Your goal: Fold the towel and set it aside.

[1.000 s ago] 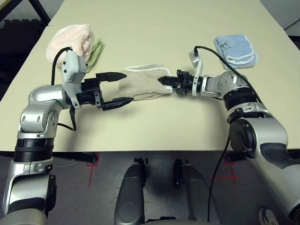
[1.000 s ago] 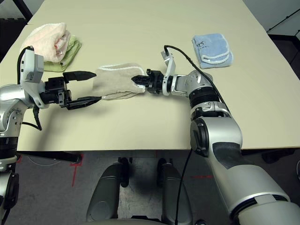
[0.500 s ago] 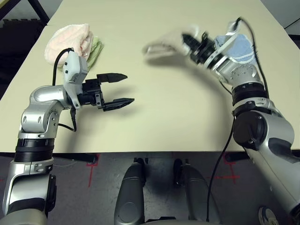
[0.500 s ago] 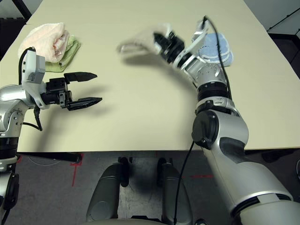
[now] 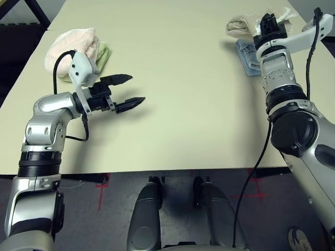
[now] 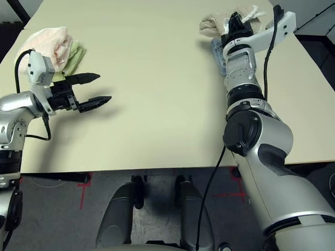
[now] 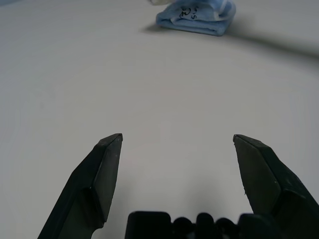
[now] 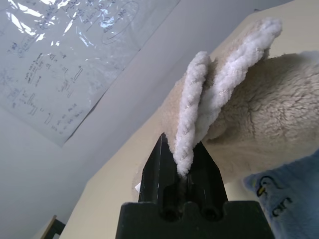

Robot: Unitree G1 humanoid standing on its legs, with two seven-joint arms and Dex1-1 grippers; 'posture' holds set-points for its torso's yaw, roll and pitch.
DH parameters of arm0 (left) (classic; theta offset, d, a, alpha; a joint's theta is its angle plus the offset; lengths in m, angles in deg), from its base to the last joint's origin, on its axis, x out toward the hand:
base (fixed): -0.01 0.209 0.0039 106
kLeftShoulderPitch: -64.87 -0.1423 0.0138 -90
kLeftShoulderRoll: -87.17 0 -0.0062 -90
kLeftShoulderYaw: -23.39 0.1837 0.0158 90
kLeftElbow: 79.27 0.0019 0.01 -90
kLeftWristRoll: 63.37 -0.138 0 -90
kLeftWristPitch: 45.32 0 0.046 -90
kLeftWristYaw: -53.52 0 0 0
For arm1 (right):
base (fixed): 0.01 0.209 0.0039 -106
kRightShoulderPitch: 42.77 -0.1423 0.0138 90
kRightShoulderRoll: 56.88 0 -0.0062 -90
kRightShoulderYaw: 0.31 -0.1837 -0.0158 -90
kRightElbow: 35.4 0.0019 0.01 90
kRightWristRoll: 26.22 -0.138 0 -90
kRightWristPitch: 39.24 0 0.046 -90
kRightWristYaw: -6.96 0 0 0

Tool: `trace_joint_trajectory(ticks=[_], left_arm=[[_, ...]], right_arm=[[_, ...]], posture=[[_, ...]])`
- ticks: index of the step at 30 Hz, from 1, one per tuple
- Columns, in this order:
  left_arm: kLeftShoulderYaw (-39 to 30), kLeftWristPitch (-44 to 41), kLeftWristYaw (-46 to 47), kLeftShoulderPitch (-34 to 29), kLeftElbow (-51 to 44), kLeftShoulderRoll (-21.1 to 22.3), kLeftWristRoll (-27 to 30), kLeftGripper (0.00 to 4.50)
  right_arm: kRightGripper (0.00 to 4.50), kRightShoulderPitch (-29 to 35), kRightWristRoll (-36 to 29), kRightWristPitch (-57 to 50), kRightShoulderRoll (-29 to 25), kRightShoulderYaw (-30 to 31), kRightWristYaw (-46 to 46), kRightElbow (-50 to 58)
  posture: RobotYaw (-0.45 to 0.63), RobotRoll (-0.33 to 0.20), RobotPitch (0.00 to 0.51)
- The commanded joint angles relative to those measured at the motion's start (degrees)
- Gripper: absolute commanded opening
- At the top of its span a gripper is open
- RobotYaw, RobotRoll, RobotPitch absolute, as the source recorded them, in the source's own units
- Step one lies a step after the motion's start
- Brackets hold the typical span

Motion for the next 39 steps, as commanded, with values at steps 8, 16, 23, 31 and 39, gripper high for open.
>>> trace_joint_trajectory(ticks=[8, 16, 23, 31, 39], left_arm=[[-1.4, -1.0, -3.7, -1.5, -6.6, -0.8, 6.3, 4.5], [-2.8, -4.3, -0.8, -4.3, -12.8, -0.1, 8.2, 4.5], [-3.8, -6.3, 1.9, -7.4, -16.6, -0.1, 8.9, 4.5], [-2.9, -6.6, 5.4, -6.0, -16.3, -1.1, 8.2, 4.5], [-2.2, -6.3, 5.9, -0.8, -13.1, -1.6, 7.9, 4.5]], right_arm=[[0.01, -1.9, 2.5, 1.0, -3.2, 0.9, 0.6, -2.0], [0.01, -2.7, 5.0, 1.4, -4.2, 2.1, 1.8, -3.0], [0.01, -2.4, 6.6, 1.5, -3.6, 1.8, 2.2, -3.2], [0.01, -2.1, 6.1, 1.0, -4.2, 1.5, 5.3, -2.4], [0.01, -5.3, 4.7, 0.8, -6.2, 0.2, 7.4, -2.1]], posture=[[0.05, 0.0, 0.271], [0.09, 0.0, 0.306], [0.08, 0.0, 0.323], [0.05, 0.0, 0.352], [0.01, 0.0, 0.393]])
